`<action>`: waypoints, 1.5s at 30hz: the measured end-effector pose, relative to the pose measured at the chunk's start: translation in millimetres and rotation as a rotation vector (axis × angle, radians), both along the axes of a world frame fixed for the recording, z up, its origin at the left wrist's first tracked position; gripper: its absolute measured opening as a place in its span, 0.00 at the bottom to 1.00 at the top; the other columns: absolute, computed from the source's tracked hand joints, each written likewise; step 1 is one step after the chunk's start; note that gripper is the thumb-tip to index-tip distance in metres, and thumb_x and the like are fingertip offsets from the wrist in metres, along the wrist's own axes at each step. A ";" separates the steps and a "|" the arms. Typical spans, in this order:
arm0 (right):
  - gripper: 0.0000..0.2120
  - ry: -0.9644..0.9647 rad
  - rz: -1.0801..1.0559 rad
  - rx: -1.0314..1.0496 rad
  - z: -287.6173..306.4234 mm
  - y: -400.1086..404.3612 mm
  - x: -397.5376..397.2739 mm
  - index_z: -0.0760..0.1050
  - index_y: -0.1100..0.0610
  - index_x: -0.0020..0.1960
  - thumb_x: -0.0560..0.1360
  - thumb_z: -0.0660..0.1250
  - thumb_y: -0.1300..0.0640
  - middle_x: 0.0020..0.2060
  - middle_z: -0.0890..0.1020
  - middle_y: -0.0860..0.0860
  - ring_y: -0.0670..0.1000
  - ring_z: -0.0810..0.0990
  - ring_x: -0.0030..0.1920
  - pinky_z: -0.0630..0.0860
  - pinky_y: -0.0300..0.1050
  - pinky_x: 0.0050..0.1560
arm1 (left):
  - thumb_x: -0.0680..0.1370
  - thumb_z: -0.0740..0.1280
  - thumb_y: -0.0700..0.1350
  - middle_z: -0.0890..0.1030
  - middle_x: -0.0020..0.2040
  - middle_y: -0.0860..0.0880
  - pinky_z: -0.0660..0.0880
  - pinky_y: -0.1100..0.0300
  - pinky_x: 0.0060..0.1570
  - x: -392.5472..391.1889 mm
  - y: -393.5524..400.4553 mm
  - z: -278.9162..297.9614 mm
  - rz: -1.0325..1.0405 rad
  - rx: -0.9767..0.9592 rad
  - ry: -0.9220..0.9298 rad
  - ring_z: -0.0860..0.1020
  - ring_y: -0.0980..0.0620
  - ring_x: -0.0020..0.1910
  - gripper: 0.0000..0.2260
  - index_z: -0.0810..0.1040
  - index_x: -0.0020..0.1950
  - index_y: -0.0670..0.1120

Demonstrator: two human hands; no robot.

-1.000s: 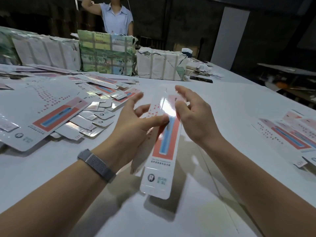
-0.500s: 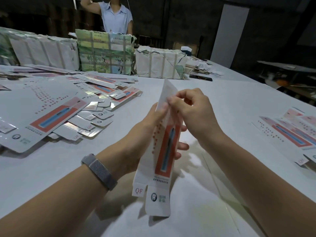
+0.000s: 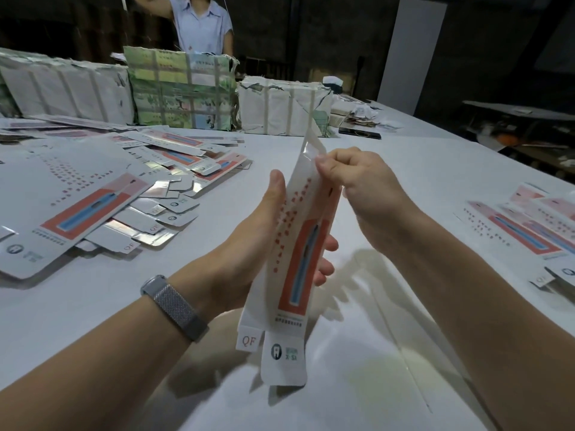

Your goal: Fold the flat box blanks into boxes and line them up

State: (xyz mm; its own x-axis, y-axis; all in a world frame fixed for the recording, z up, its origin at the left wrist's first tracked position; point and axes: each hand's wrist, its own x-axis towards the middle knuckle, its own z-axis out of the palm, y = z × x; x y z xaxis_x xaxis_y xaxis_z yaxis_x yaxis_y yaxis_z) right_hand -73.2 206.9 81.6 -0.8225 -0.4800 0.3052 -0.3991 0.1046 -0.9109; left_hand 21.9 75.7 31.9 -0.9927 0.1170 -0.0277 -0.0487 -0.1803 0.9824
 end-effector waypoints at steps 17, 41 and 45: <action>0.14 0.065 -0.079 -0.089 -3.6 -9.4 8.4 0.76 0.58 0.42 0.82 0.62 0.51 0.53 0.78 0.59 0.51 0.80 0.48 0.78 0.42 0.50 | 0.65 0.76 0.49 0.80 0.54 0.41 0.81 0.58 0.40 -0.9 9.4 7.9 0.162 -0.117 0.136 0.83 0.52 0.41 0.36 0.64 0.70 0.57; 0.08 0.037 0.013 -0.219 -42.8 -25.7 15.2 0.73 0.42 0.57 0.79 0.60 0.47 0.51 0.82 0.55 0.53 0.83 0.48 0.84 0.49 0.37 | 0.74 0.58 0.43 0.83 0.39 0.51 0.79 0.59 0.31 -9.5 3.8 -6.5 0.383 0.048 0.328 0.81 0.53 0.33 0.23 0.67 0.66 0.63; 0.09 0.019 0.072 -0.233 -44.6 -26.5 15.7 0.74 0.44 0.54 0.77 0.60 0.46 0.46 0.81 0.55 0.49 0.82 0.38 0.79 0.46 0.28 | 0.70 0.58 0.43 0.83 0.40 0.47 0.82 0.48 0.37 -9.7 2.0 -4.7 0.371 0.119 0.318 0.80 0.49 0.34 0.22 0.69 0.62 0.59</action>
